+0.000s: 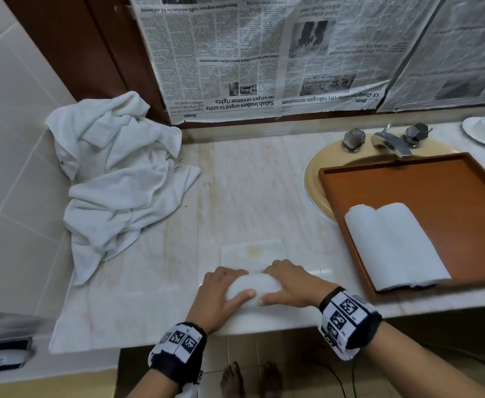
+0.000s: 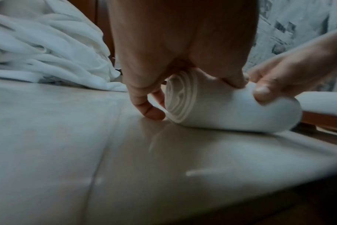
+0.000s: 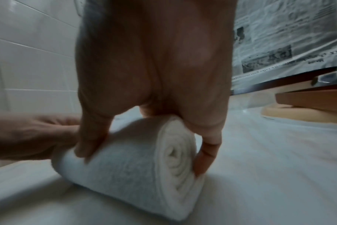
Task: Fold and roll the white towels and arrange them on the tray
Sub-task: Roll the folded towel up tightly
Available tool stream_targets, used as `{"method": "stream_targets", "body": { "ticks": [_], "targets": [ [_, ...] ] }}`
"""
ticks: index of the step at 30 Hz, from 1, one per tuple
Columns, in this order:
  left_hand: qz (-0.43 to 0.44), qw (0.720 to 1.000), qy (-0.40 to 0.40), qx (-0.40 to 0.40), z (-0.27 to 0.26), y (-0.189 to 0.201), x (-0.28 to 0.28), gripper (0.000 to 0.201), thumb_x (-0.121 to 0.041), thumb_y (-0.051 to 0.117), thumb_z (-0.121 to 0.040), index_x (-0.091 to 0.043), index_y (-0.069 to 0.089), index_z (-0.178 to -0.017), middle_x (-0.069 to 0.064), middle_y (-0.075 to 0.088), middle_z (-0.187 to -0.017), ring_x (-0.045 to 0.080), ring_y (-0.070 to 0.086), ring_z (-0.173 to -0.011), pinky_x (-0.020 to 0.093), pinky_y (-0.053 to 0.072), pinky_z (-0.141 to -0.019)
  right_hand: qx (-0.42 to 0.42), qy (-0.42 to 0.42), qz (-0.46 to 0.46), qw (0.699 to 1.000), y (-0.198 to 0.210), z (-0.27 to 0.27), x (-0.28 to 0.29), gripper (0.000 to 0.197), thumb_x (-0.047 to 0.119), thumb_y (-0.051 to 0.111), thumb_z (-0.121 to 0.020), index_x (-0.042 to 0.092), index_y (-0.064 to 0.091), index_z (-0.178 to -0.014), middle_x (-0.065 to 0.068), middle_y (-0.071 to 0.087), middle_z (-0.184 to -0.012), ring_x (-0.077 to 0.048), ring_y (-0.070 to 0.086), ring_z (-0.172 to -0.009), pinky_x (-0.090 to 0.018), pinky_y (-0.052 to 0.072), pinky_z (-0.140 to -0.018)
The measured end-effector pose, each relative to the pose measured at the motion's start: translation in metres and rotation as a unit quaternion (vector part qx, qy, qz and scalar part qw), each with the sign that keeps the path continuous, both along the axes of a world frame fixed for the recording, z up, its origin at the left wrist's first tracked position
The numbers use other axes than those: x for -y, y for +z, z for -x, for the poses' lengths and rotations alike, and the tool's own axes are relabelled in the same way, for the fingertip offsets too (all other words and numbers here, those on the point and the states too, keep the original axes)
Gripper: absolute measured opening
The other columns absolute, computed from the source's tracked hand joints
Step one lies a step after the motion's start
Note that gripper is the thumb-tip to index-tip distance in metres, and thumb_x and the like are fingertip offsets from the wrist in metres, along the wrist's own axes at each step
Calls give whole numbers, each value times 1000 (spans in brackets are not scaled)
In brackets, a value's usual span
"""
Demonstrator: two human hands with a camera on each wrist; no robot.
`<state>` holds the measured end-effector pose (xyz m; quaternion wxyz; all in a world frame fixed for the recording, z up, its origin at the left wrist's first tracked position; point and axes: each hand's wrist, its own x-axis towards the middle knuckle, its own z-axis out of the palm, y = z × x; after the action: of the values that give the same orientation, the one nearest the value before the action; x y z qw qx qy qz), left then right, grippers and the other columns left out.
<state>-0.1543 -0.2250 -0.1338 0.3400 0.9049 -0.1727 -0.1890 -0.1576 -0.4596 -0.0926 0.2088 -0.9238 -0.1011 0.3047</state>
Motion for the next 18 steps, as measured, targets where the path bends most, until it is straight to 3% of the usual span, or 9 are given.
{"method": "stream_targets", "body": {
  "ticks": [3, 5, 8, 11, 14, 16, 18],
  "targets": [
    [24, 999, 12, -35, -20, 2, 4, 64, -86, 41, -80, -39, 65, -117, -15, 60, -110, 8, 53, -105, 34, 45, -94, 178, 15, 55, 982, -7, 22, -5, 71, 70, 45, -87, 22, 44, -139, 0, 48, -131, -22, 46, -118, -39, 39, -97],
    [20, 998, 11, -51, -29, 4, 7, 61, -81, 40, -83, -33, 69, -108, -11, 65, -105, 10, 57, -100, 35, 46, -92, 233, 24, 67, 970, -14, 30, -7, 74, 71, 44, -85, 19, 46, -137, -2, 51, -130, -24, 50, -114, -39, 43, -92],
    [-42, 999, 3, -22, -29, 3, 7, 69, -88, 27, -80, -43, 63, -117, -18, 55, -120, 12, 45, -115, 37, 40, -100, 227, 29, 67, 971, -20, 27, -7, 75, 75, 46, -83, 19, 49, -133, 0, 51, -126, -22, 50, -112, -37, 42, -92],
    [-5, 1000, 6, 21, -9, 7, 2, 67, -84, 37, -79, -45, 51, -131, -21, 36, -129, 10, 30, -118, 29, 33, -98, 107, -17, -9, 994, -10, 9, -2, 73, 74, 57, -81, 22, 51, -131, 3, 48, -124, -17, 43, -113, -36, 38, -96],
    [-8, 998, 2, 61, 7, 5, -4, 67, -84, 45, -79, -46, 47, -134, -19, 40, -129, 9, 35, -116, 31, 37, -97, 6, -27, -37, 999, 2, -5, -1, 69, 69, 67, -78, 20, 54, -125, 1, 49, -118, -20, 43, -113, -38, 38, -97],
    [-12, 1000, 7, 25, 2, 6, -6, 66, -85, 47, -77, -46, 50, -131, -18, 44, -124, 9, 39, -113, 32, 40, -97, 25, -18, 5, 1000, 2, -1, -5, 74, 73, 59, -80, 19, 52, -129, -1, 48, -123, -22, 43, -116, -40, 37, -97],
    [-22, 1000, -1, -15, -11, 7, -5, 67, -86, 49, -74, -46, 54, -128, -17, 48, -121, 10, 44, -112, 34, 42, -97, 148, -8, 81, 986, -4, 14, -9, 79, 77, 42, -83, 18, 49, -135, -2, 50, -126, -25, 49, -114, -42, 40, -97]
  ]
}}
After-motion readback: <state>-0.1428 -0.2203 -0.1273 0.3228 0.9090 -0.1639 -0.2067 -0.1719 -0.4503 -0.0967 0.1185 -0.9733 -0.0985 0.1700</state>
